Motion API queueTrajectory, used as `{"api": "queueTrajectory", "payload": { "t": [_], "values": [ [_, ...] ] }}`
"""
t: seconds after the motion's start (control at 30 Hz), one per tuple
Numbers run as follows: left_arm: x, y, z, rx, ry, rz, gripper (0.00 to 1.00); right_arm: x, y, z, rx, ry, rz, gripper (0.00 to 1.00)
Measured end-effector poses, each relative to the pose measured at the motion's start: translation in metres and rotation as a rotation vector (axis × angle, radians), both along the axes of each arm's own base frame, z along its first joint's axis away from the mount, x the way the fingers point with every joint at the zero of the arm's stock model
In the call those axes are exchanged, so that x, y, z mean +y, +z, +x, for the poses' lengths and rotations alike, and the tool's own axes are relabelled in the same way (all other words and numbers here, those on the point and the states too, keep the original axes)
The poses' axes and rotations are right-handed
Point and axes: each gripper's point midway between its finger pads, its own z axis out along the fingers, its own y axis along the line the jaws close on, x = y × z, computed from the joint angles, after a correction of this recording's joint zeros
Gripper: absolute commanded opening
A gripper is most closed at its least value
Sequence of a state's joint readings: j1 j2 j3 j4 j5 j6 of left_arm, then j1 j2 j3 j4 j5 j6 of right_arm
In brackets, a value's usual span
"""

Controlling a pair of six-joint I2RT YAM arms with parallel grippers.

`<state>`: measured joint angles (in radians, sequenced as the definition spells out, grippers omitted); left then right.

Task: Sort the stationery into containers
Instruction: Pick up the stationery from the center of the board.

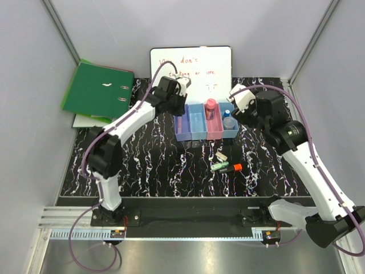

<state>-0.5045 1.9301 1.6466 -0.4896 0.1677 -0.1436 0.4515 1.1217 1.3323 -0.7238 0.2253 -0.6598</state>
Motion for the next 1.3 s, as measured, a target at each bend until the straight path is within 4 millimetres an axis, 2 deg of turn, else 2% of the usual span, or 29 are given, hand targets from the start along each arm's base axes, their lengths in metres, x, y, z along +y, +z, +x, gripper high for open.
{"api": "queueTrajectory", "payload": {
  "t": [0.1,0.17,0.2,0.27,0.3,0.37,0.43,0.5,0.53,0.67,0.83,1.03,1.2,1.3],
  "values": [
    [-0.013,0.027,-0.03,-0.115,-0.174,0.042,0.0,-0.005,0.004,-0.003,-0.016,-0.018,-0.005,0.71],
    [-0.031,0.037,-0.06,-0.181,-0.326,0.071,0.05,-0.012,0.008,-0.003,-0.038,-0.052,-0.008,0.72],
    [-0.04,0.038,-0.074,-0.201,-0.398,0.085,0.1,-0.016,0.011,-0.002,-0.051,-0.073,-0.008,0.73],
    [-0.06,0.031,-0.101,-0.214,-0.531,0.117,0.17,-0.025,0.014,-0.002,-0.069,-0.12,-0.006,0.74],
    [-0.069,0.025,-0.113,-0.206,-0.585,0.129,0.29,-0.029,0.014,-0.001,-0.076,-0.144,-0.005,0.74],
    [-0.083,0.007,-0.135,-0.178,-0.686,0.16,0.47,-0.036,0.014,-0.002,-0.084,-0.176,-0.009,0.74],
    [-0.094,-0.01,-0.152,-0.146,-0.762,0.193,0.58,-0.04,0.012,-0.004,-0.083,-0.191,-0.015,0.74],
    [-0.105,-0.026,-0.165,-0.122,-0.83,0.227,0.64,-0.043,0.013,-0.005,-0.09,-0.202,-0.017,0.73],
    [-0.111,-0.033,-0.171,-0.113,-0.859,0.241,0.71,-0.043,0.014,-0.005,-0.093,-0.204,-0.017,0.74],
    [-0.132,-0.049,-0.19,-0.097,-0.947,0.275,0.75,-0.046,0.019,-0.008,-0.107,-0.208,-0.012,0.74],
    [-0.156,-0.06,-0.21,-0.108,-1.029,0.299,0.75,-0.047,0.023,-0.011,-0.119,-0.209,-0.005,0.74],
    [-0.179,-0.087,-0.23,-0.102,-1.123,0.344,0.73,-0.048,0.026,-0.013,-0.129,-0.21,0.001,0.74],
    [-0.183,-0.115,-0.229,-0.075,-1.154,0.385,0.73,-0.049,0.027,-0.014,-0.133,-0.21,0.004,0.74],
    [-0.19,-0.118,-0.22,-0.096,-1.145,0.395,0.73,-0.049,0.027,-0.015,-0.134,-0.21,0.004,0.74]
  ]
}}
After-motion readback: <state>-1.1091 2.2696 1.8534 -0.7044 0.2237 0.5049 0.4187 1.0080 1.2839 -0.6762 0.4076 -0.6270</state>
